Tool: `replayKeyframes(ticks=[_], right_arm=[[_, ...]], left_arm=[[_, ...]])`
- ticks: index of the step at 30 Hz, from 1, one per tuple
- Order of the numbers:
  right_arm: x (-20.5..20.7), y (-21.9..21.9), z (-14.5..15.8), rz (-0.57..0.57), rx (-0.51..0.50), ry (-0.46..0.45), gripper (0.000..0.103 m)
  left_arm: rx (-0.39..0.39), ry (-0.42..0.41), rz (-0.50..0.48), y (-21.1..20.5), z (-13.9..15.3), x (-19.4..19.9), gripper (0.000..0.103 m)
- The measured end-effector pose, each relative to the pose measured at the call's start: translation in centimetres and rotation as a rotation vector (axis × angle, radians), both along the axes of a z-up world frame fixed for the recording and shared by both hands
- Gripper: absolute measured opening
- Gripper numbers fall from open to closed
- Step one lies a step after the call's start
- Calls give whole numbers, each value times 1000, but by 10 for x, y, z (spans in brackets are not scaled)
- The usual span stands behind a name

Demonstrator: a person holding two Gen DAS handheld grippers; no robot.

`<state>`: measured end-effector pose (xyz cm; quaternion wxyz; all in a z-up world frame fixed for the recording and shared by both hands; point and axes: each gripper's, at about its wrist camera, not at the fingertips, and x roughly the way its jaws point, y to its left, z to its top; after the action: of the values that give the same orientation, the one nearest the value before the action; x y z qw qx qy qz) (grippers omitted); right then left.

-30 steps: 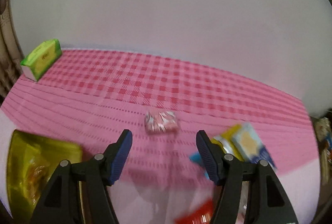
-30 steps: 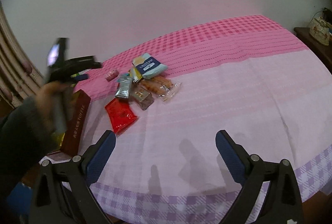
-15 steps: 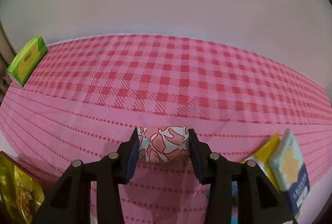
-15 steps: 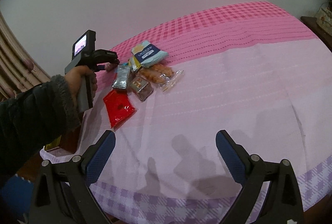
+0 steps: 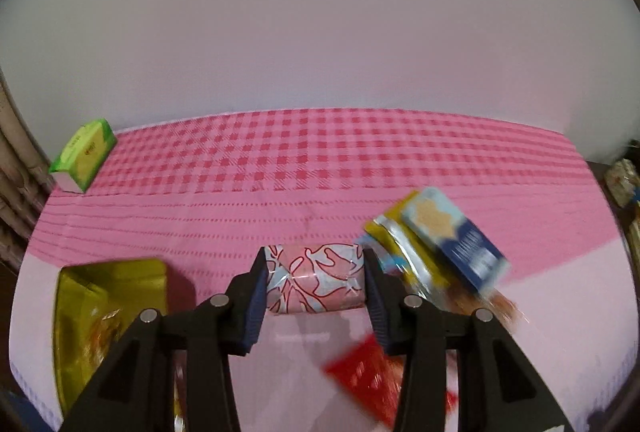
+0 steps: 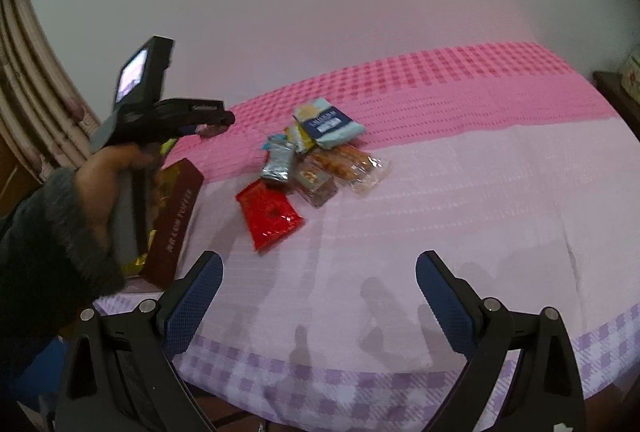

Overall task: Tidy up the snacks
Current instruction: 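Carry the pink candy with the left gripper into the tin and release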

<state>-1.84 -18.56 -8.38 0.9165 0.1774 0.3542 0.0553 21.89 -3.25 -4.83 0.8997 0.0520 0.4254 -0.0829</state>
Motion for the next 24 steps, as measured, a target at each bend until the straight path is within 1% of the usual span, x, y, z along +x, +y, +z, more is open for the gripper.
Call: replayKeyframes(ticks=[1,6,10,14,16,19,22,24], right_arm=[[-1,2,2,5,-3,-5,97],[-6,10,9,25,-11,-19,97],[-14,16,19,40,-11,-46,97],[-20,23,28,59,-8,-69,98],[-23,26,32,67,-9,-83,98],[-28,32,38,83,-17,-100,98],[-31,37,41,96,-16,-109,99],[-33,39,44,103,-11,-113,99]], left_arm=[[-4,-9,-9,2,5,-8,44],[-26,-56,-25,20,32,-76,44],[-51,-120,10,61,43,-121,44],[-43,-142,63,97,45,-154,44],[-28,-155,96,114,45,-167,44],[-29,-156,148,138,44,-180,44],[-17,-154,185,151,43,-187,44],[5,-162,197,155,42,-192,44]])
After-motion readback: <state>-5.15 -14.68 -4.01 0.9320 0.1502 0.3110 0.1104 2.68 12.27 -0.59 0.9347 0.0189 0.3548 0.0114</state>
